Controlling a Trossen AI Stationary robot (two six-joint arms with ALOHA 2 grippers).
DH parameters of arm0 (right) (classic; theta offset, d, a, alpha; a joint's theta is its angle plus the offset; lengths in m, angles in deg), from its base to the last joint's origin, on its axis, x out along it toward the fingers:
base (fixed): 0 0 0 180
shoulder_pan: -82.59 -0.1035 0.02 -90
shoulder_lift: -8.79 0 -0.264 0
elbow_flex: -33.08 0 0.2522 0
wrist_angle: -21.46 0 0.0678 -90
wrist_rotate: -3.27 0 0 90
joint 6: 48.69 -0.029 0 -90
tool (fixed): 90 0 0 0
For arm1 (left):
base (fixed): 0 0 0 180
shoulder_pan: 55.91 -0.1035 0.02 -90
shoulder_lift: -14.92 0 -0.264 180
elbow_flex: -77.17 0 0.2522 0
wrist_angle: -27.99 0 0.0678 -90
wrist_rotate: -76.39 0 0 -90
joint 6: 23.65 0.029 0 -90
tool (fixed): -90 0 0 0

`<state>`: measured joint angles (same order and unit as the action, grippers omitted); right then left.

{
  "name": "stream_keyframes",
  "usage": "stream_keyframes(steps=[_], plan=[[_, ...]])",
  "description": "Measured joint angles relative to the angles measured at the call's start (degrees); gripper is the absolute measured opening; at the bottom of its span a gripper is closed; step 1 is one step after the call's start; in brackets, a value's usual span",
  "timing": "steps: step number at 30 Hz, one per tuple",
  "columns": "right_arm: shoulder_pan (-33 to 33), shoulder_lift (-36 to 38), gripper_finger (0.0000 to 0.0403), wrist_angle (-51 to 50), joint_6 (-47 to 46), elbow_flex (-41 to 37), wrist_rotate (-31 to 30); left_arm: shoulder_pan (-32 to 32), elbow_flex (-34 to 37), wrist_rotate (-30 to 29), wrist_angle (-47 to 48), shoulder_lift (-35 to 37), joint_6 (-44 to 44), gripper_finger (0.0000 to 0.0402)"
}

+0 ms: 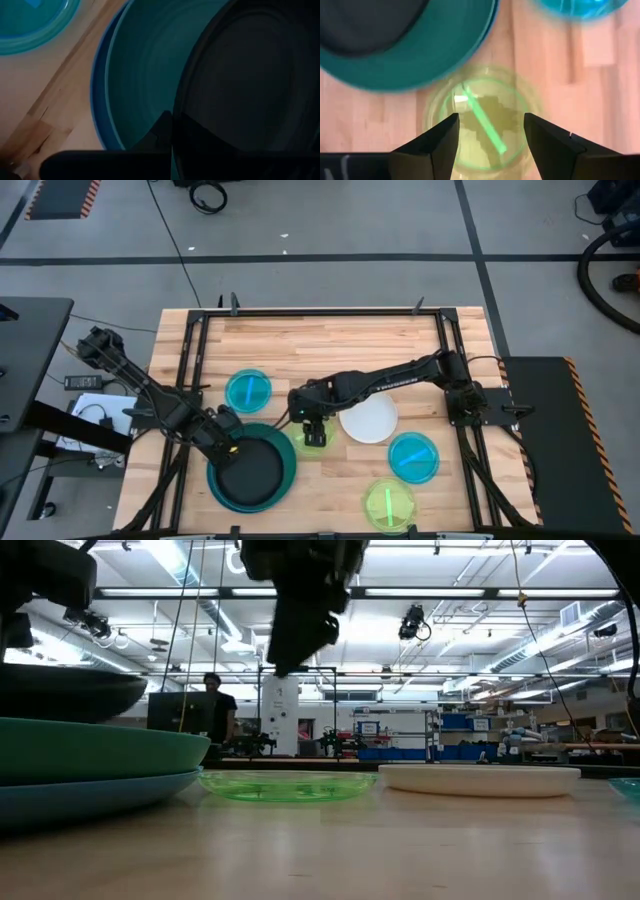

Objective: Stack plastic plates
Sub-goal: Stack the black plate on the green plate

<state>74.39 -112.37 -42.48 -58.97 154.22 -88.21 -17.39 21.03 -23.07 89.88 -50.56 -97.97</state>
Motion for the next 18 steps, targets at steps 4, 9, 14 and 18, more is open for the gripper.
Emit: stream_keyframes(steps=[4,9,14,18], plan=[[-0.5,-0.02,0.0231,-0.8,-0.79,-2.42,-0.35,0.0,0.01,1.15,-0.07,-3.75,-0.01,0.0018],[-0.68,-0.02,0.0231,-1.09,-2.21,-4.85,-1.16,-0.02,-0.06,1.88,-0.63,-7.22,-0.02,0.0021],[-0.73,-0.02,0.0231,-1.26,-3.45,-6.08,-1.11,-0.02,-0.06,1.8,-0.13,-8.04,-0.02,0.006],[-1.16,-0.02,0.023,-1.22,-3.55,-6.51,-1.12,-0.07,-0.06,1.64,0.04,-7.99,0.0,0.0107]])
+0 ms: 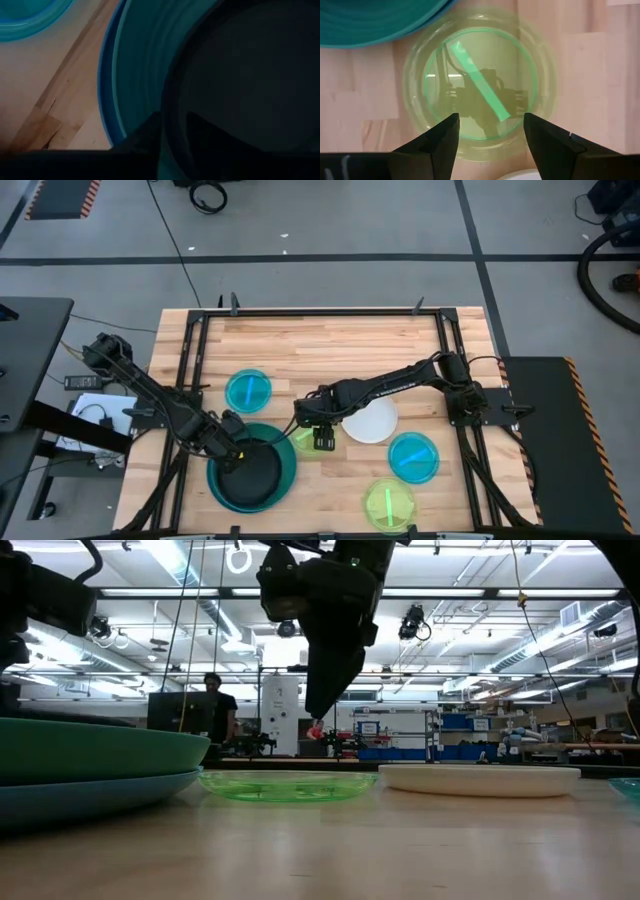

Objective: Stack plastic plates
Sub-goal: Stack the black plate on the green plate, then stack the white plate on the black plate

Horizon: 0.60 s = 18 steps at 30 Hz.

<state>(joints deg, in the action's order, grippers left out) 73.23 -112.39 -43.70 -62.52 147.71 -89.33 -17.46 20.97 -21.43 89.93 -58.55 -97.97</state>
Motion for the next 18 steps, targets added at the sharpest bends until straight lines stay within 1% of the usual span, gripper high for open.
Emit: stream_keyframes(steps=[3,6,8,12,16,18], plan=[[-0.26,0.0,0.0228,0.0,-0.1,-0.06,-1.52,-0.04,-0.1,-0.02,1.91,0.51,-0.32,0.0136],[-0.51,0.0,0.0226,-0.46,0.36,-0.06,-4.08,0.0,-2.03,-1.21,6.14,1.13,-1.54,0.0153],[-0.53,0.0,0.0224,-2.07,1.19,-0.06,-5.35,0.21,-3.37,-3.76,7.54,1.26,-1.1,0.0157],[-0.05,0.02,0.0218,-4.68,2.42,-1.05,-8.79,0.77,-4.5,-10.41,5.74,1.25,4.32,0.016],[1.69,1.14,0.0207,-4.74,2.27,-5.47,-8.83,0.44,-4.5,-15.0,5.75,1.24,8.46,0.016],[2.49,2.55,0.0201,-4.12,1.63,-8.36,-9.01,0.22,-4.5,-15.53,5.71,1.24,9.31,0.016]])
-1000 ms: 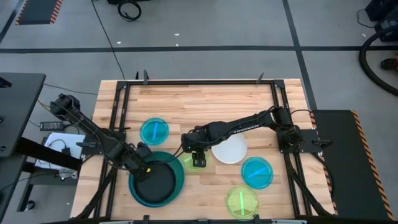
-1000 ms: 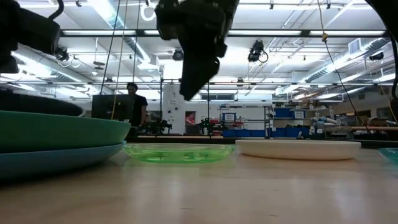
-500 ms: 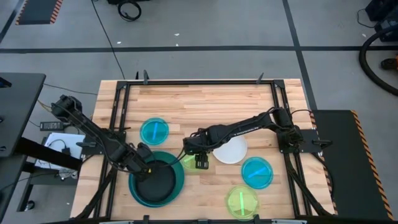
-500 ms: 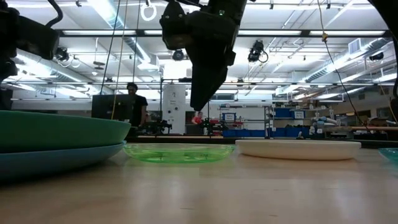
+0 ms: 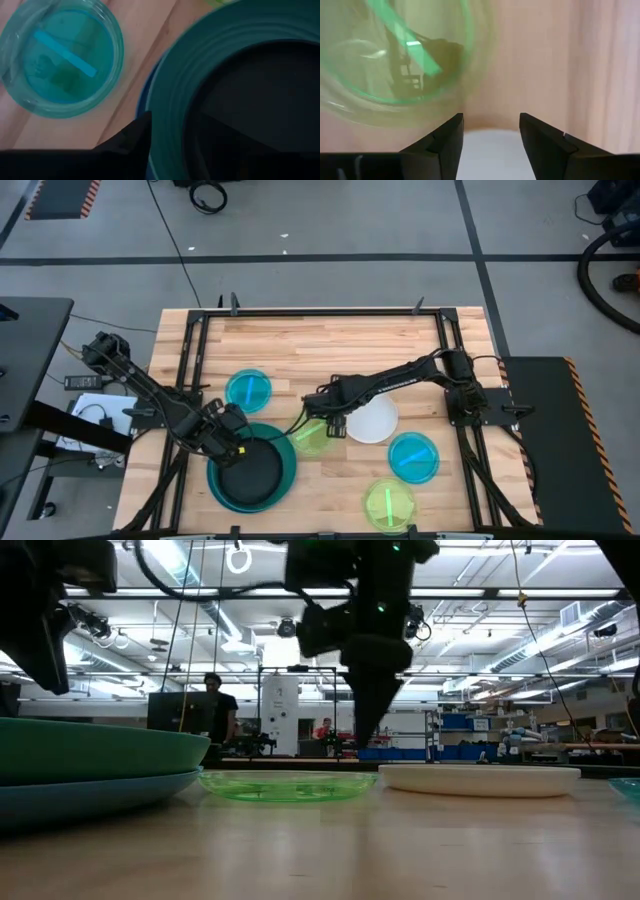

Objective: Stack plastic plates
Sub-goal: Stack the white plate on the black plate

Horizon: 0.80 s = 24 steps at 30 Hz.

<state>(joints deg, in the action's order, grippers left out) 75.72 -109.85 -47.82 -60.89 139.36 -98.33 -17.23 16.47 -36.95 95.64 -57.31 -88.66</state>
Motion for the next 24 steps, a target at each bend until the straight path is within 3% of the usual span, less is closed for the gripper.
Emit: stream_keyframes(steps=[14,24], plan=[[5.54,16.52,0.0187,10.44,-4.79,-22.33,-0.78,-0.63,0.02,-0.69,-1.22,0.0,-1.85,0.016],[11.91,20.96,0.0187,11.09,-4.74,-30.83,4.0,-0.51,0.02,-0.65,-4.37,-0.02,-1.86,0.016]])
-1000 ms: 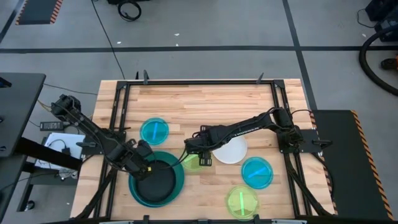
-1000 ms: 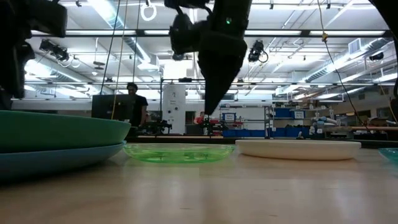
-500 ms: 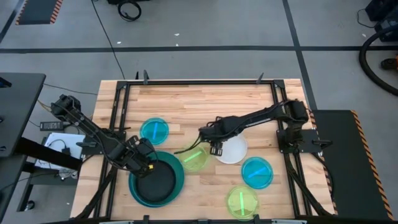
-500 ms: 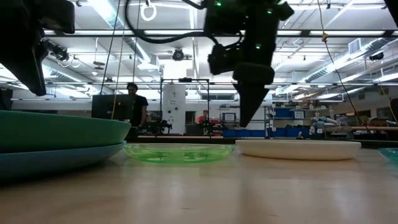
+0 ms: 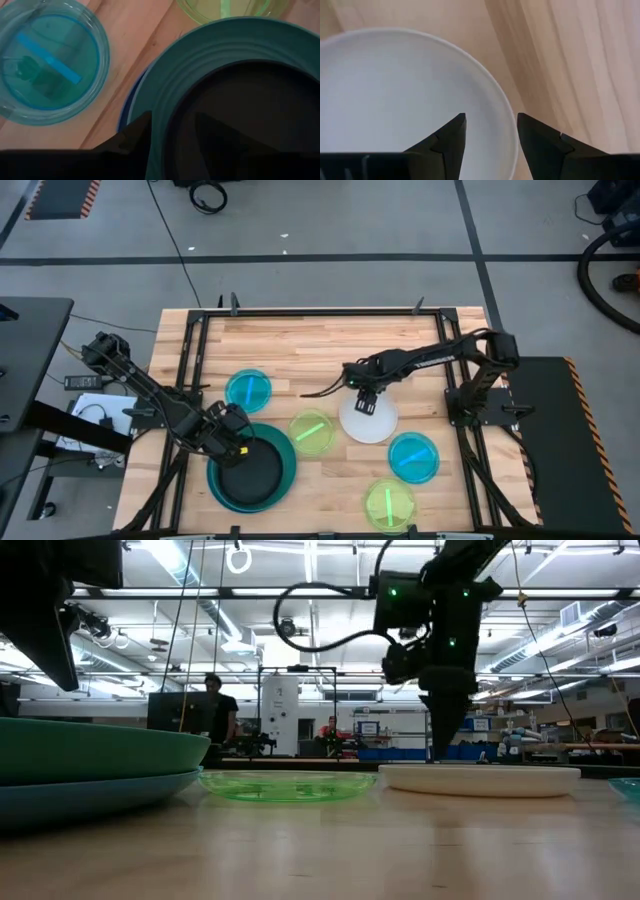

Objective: Stack plastic plates
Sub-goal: Stack the white plate on the black plate

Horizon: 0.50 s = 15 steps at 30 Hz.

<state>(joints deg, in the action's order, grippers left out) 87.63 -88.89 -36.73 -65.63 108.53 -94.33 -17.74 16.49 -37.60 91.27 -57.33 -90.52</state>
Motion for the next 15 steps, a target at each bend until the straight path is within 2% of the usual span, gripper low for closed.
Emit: stream_keyframes(steps=[15], plan=[[5.77,0.02,0.0183,-0.25,4.75,-2.25,2.82,0.34,0.02,1.16,0.0,0.0,0.04,0.016]])
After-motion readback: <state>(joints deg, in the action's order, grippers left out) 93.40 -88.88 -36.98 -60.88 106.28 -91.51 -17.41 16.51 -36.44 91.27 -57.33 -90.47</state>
